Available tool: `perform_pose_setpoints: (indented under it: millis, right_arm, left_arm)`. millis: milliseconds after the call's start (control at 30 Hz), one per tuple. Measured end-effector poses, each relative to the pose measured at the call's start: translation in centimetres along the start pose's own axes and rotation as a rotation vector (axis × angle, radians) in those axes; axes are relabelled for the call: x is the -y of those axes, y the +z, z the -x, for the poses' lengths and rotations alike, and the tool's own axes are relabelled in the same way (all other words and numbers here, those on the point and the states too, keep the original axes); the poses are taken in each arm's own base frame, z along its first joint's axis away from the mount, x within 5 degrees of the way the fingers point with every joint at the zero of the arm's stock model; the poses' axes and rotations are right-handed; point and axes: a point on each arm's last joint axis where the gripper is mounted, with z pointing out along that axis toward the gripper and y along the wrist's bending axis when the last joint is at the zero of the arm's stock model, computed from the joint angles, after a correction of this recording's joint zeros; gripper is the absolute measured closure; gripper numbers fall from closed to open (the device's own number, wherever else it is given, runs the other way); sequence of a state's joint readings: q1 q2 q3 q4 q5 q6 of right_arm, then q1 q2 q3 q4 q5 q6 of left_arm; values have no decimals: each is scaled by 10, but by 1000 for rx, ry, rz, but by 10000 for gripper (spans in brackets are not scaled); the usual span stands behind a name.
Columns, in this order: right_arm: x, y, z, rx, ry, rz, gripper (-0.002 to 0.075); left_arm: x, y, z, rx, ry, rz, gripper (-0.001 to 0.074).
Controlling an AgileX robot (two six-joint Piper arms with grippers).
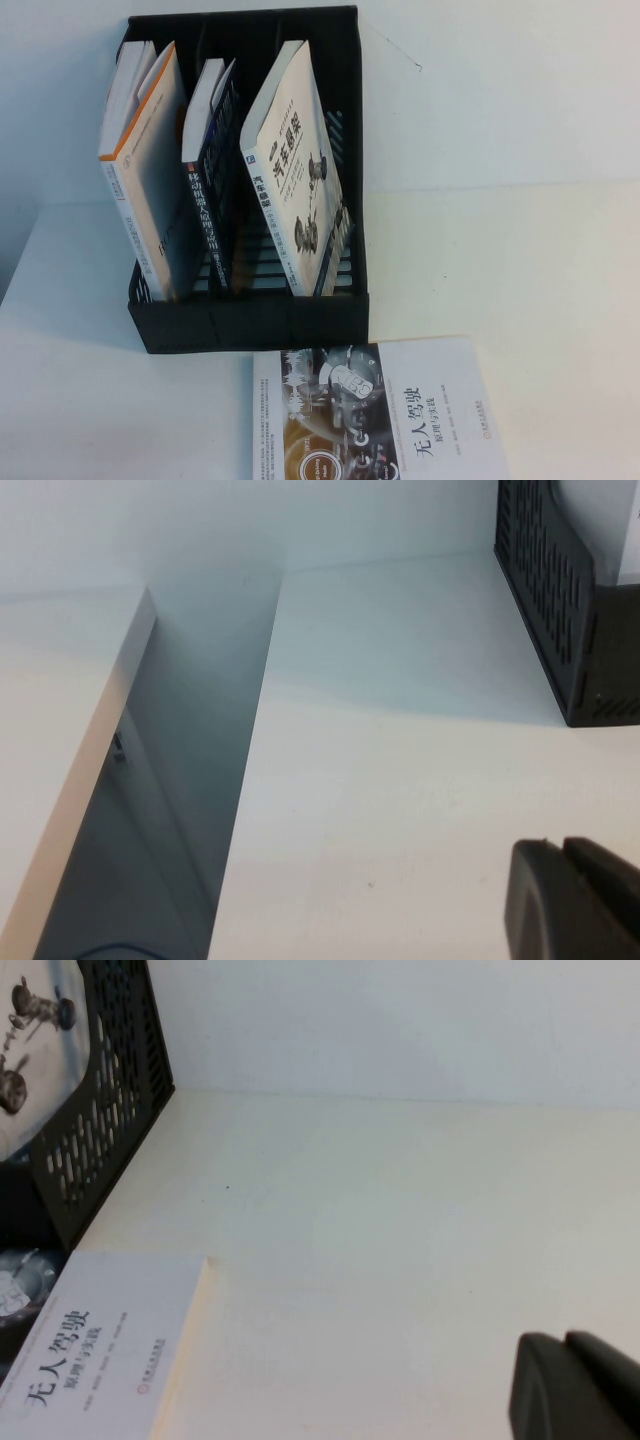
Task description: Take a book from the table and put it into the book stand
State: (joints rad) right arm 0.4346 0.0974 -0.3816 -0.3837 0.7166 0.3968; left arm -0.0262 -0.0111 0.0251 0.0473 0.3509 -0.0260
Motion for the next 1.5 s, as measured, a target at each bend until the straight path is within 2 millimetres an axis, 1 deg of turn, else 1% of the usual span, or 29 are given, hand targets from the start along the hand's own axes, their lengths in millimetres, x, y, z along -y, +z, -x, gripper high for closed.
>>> perform_pose_setpoints:
  millis: [500,1067,1367,1433,1500]
  right_arm:
    - [0,0,0,0,2,0,727]
    - [-4,8,-7,30,-7,29,727]
    - [-12,9,3,204,-139,11,726]
    - [-12,14,1,250,-152,-5,727]
    - [-12,20,-7,258,-160,-15,727]
  left_arm:
    - [0,0,0,0,0,0,737]
    - [0,0,0,0,6,0,737]
    - [0,0,0,0,6,0,737]
    - [0,0,0,0,6,0,737]
    - [0,0,0,0,6,0,737]
